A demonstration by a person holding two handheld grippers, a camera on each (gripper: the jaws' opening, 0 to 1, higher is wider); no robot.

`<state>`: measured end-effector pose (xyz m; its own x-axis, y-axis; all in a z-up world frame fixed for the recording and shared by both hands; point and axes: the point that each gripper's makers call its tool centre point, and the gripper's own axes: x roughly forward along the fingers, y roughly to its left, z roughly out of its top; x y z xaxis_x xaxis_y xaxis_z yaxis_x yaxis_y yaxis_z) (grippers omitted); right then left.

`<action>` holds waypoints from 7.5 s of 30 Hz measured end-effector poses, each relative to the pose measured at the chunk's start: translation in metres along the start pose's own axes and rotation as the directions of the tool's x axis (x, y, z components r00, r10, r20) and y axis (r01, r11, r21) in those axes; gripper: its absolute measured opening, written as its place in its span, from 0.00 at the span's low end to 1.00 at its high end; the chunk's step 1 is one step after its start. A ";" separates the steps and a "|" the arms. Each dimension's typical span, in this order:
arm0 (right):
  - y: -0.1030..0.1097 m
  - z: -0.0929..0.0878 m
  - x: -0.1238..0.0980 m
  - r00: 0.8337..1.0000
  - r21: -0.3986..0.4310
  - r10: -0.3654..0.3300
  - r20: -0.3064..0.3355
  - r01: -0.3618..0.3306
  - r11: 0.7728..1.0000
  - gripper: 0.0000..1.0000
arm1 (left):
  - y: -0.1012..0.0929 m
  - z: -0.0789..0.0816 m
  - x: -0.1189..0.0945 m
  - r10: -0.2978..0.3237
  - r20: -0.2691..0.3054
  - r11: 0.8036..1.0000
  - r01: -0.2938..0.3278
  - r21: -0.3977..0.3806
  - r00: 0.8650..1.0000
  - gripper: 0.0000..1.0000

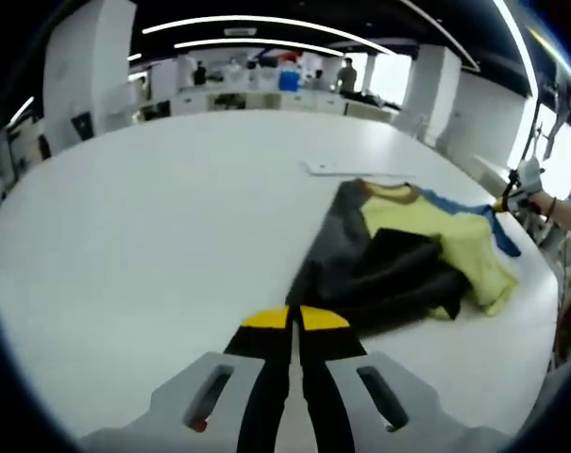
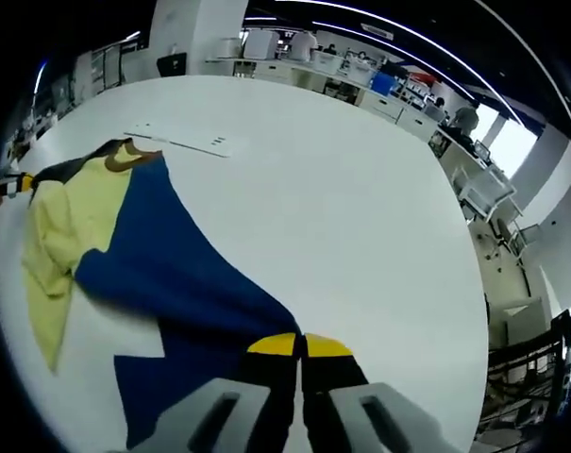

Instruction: Fold the garment on the visible template until the final outline fits inside the template.

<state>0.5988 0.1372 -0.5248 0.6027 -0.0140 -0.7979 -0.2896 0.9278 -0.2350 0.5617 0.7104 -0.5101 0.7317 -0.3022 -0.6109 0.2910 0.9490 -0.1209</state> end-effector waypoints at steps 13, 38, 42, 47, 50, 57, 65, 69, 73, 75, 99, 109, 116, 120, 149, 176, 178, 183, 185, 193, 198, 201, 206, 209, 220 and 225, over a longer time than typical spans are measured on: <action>0.000 0.000 0.004 1.000 0.014 -0.001 -0.005 0.002 1.000 0.00 | -0.001 0.000 0.003 0.007 -0.004 1.000 -0.007 0.021 1.000 0.00; 0.051 0.023 -0.045 0.979 0.155 0.172 0.107 -0.187 0.970 0.54 | -0.069 0.024 -0.019 -0.126 0.073 0.985 0.116 0.132 0.989 0.26; 0.073 0.019 -0.059 0.967 0.155 0.231 0.110 -0.246 0.957 0.59 | -0.091 0.020 -0.020 -0.171 0.072 0.975 0.158 0.156 0.983 0.30; 0.097 0.019 -0.069 0.950 0.131 0.287 0.124 -0.303 0.944 0.61 | -0.111 0.016 -0.017 -0.203 0.067 0.960 0.185 0.212 0.977 0.35; 0.109 0.021 -0.073 0.940 0.097 0.317 0.123 -0.329 0.939 0.60 | -0.118 0.014 -0.015 -0.213 0.067 0.956 0.193 0.223 0.975 0.35; 0.143 0.013 -0.087 0.918 0.061 0.379 0.119 -0.388 0.920 0.60 | -0.137 0.012 -0.010 -0.240 0.063 0.943 0.217 0.254 0.969 0.33; 0.182 -0.005 -0.092 0.892 0.039 0.439 0.110 -0.446 0.894 0.53 | -0.140 0.005 0.004 -0.223 0.045 0.936 0.201 0.287 0.974 0.30; 0.200 -0.020 -0.097 0.888 0.030 0.450 0.098 -0.455 0.890 0.48 | -0.144 0.003 0.012 -0.216 0.035 0.936 0.196 0.293 0.976 0.29; 0.211 -0.031 -0.093 0.877 0.024 0.474 0.080 -0.477 0.879 0.44 | -0.142 0.000 0.018 -0.196 0.023 0.938 0.180 0.298 0.980 0.27; 0.217 -0.037 -0.095 0.875 0.017 0.479 0.069 -0.481 0.876 0.42 | -0.143 -0.002 0.019 -0.193 0.016 0.938 0.180 0.297 0.981 0.25; 0.238 -0.046 -0.087 0.899 0.076 0.434 0.067 -0.438 0.896 0.15 | -0.139 -0.003 0.018 -0.167 0.010 0.951 0.158 0.266 0.986 0.00; 0.240 -0.048 -0.087 0.900 0.073 0.431 0.062 -0.435 0.898 0.03 | -0.140 0.019 -0.001 -0.182 0.064 0.939 0.154 0.307 0.981 0.00; 0.241 -0.052 -0.089 0.904 0.047 0.424 0.053 -0.426 0.904 0.00 | -0.123 0.028 -0.017 -0.168 0.096 0.941 0.131 0.312 0.981 0.00; 0.242 -0.050 -0.090 0.910 0.011 0.411 0.057 -0.413 0.911 0.00 | -0.108 0.037 -0.030 -0.139 0.130 0.953 0.097 0.289 0.982 0.00; 0.239 -0.054 -0.095 0.900 0.009 0.432 0.049 -0.433 0.901 0.00 | 0.036 0.022 -0.066 0.226 0.139 0.961 -0.243 0.129 0.964 0.00; 0.235 -0.053 -0.098 0.898 0.020 0.437 0.051 -0.439 0.898 0.00 | 0.018 0.026 -0.066 0.140 0.171 0.986 -0.154 0.066 0.975 0.45; 0.236 -0.053 -0.099 0.898 0.022 0.437 0.052 -0.438 0.899 0.00 | 0.012 0.025 -0.066 0.123 0.166 0.988 -0.136 0.071 0.978 0.47; 0.237 -0.054 -0.100 0.898 0.026 0.437 0.049 -0.439 0.898 0.00 | -0.002 0.021 -0.060 0.097 0.153 0.991 -0.110 0.079 0.984 0.53; 0.238 -0.055 -0.101 0.899 0.026 0.436 0.049 -0.438 0.899 0.00 | -0.019 0.021 -0.061 0.068 0.154 0.992 -0.083 0.090 0.986 0.56; 0.239 -0.054 -0.102 0.899 0.032 0.435 0.047 -0.436 0.899 0.00 | -0.055 0.018 -0.052 -0.032 0.157 0.997 0.021 0.074 0.987 0.66; 0.236 -0.053 -0.100 0.900 0.026 0.433 0.049 -0.434 0.900 0.00 | -0.074 0.016 -0.050 -0.072 0.144 0.994 0.059 0.087 0.987 0.69; 0.235 -0.053 -0.096 0.901 0.024 0.432 0.047 -0.434 0.901 0.00 | -0.085 0.013 -0.046 -0.096 0.136 0.993 0.085 0.081 0.986 0.69; 0.239 -0.052 -0.097 0.900 0.022 0.433 0.046 -0.434 0.901 0.00 | -0.101 0.005 -0.038 -0.117 0.102 0.990 0.109 0.088 0.988 0.67; 0.238 -0.053 -0.097 0.903 0.017 0.426 0.048 -0.427 0.904 0.00 | -0.112 -0.001 -0.032 -0.126 0.073 0.988 0.118 0.103 0.989 0.64; 0.238 -0.052 -0.097 0.904 0.019 0.424 0.057 -0.425 0.905 0.00 | -0.138 -0.020 -0.013 -0.177 -0.002 0.980 0.176 0.097 0.984 0.55; 0.237 -0.053 -0.094 0.904 0.021 0.424 0.054 -0.425 0.905 0.00 | -0.144 -0.025 -0.008 -0.145 -0.008 0.987 0.145 0.070 0.989 0.51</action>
<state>0.4335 0.3389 -0.5351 0.4622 0.4005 -0.7912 -0.5029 0.8532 0.1381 0.4986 0.5781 -0.5075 0.6768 -0.4356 -0.5935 0.4363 0.8867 -0.1534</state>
